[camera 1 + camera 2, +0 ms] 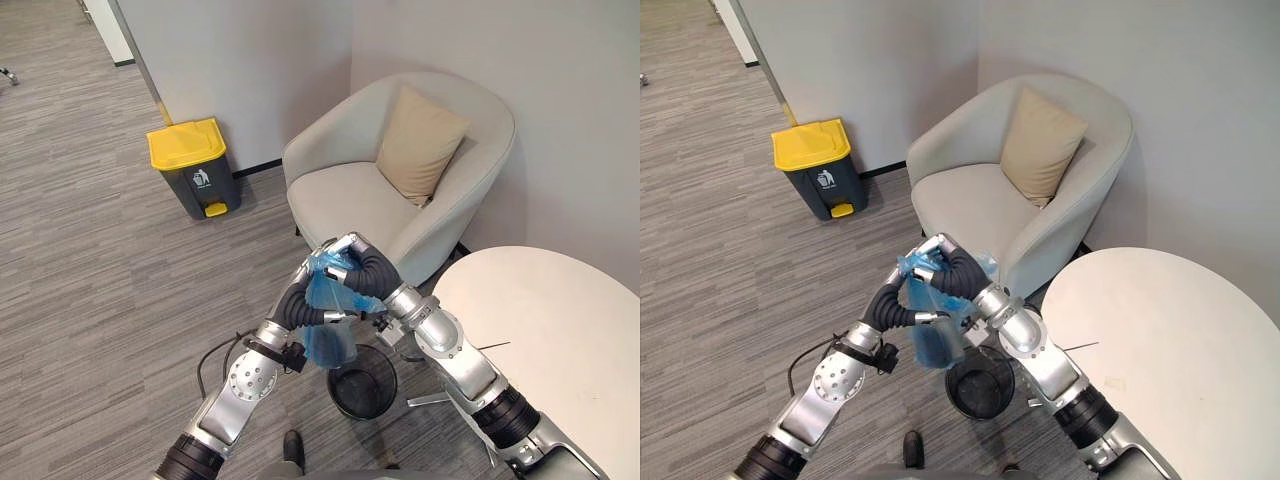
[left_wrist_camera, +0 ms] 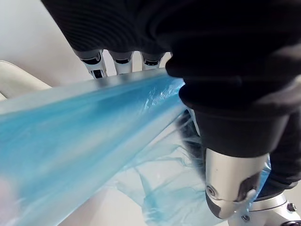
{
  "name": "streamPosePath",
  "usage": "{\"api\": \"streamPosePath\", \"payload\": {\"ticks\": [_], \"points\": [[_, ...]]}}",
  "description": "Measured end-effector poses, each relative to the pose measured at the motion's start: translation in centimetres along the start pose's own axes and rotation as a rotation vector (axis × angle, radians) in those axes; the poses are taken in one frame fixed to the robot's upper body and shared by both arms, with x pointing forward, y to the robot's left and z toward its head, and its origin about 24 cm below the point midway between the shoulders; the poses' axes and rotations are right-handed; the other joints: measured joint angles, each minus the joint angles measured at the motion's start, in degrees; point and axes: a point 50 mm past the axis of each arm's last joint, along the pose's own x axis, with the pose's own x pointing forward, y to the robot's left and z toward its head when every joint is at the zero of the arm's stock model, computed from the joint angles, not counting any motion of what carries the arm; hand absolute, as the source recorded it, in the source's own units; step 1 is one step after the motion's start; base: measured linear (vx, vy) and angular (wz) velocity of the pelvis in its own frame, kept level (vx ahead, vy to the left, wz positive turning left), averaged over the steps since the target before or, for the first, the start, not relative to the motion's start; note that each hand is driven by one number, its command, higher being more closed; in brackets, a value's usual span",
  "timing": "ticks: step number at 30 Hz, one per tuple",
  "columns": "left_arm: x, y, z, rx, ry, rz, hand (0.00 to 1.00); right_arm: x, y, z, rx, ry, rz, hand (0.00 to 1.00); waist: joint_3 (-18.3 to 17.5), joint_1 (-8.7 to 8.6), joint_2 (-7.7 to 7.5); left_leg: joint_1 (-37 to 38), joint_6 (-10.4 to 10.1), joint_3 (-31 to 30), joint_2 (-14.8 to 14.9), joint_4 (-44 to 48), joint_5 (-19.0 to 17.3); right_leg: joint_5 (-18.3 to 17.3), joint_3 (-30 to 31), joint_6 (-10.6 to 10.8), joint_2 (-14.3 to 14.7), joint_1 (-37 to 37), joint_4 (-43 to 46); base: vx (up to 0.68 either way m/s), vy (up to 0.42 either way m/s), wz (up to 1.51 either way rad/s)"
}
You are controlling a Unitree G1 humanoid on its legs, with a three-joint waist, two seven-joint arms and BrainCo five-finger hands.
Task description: Gather rubbish on tea table into small bin, then transfer packed bag to large trash can.
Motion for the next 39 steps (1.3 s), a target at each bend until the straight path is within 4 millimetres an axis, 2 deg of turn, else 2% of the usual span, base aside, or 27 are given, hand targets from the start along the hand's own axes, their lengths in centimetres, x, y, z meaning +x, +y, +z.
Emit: {"api": "streamPosePath", "payload": {"ticks": [6,19,25,39], "points": [[0.4,-1.0,-0.2,-0.003,0.034,0.034,0.0,0.7,0.7,0.4,0.044,-0.031,0.021,1.0,-0.9,0.01,-0.11,0.0,0.0,0.0,0.0,0.0,0.0,0.3,0.3,0.0,0.1,0.0,-0.4,0.0,0.0,-0.01],[0.1,-2.6,-2.3,-0.021,0.161,0.035,0.0,1.5,1.7,0.7,0.11,-0.06,0.007,1.0,-1.3,0.08,-0.6,0.0,0.2,-0.1,0.0,-0.4,0.4,0.5,0.3,0.1,0.0,0.0,-0.4,0.0,0.0,0.0],[0.0,-2.8,-2.6,-0.026,0.181,0.03,0.0,2.0,1.9,1.0,0.133,-0.073,0.006,1.0,-2.0,0.07,-1.2,0.0,0.2,-0.1,0.0,-0.4,0.4,0.5,0.3,0.1,0.0,0.0,-0.4,0.0,0.0,0.0],[-0.2,-3.3,-3.2,-0.037,0.22,0.025,0.0,3.3,2.9,1.9,0.258,-0.122,0.038,1.0,-2.7,0.11,-1.13,0.0,0.3,-0.2,0.1,-0.4,0.6,0.7,0.4,0.1,0.1,0.0,-0.3,0.0,0.0,0.0]]}}
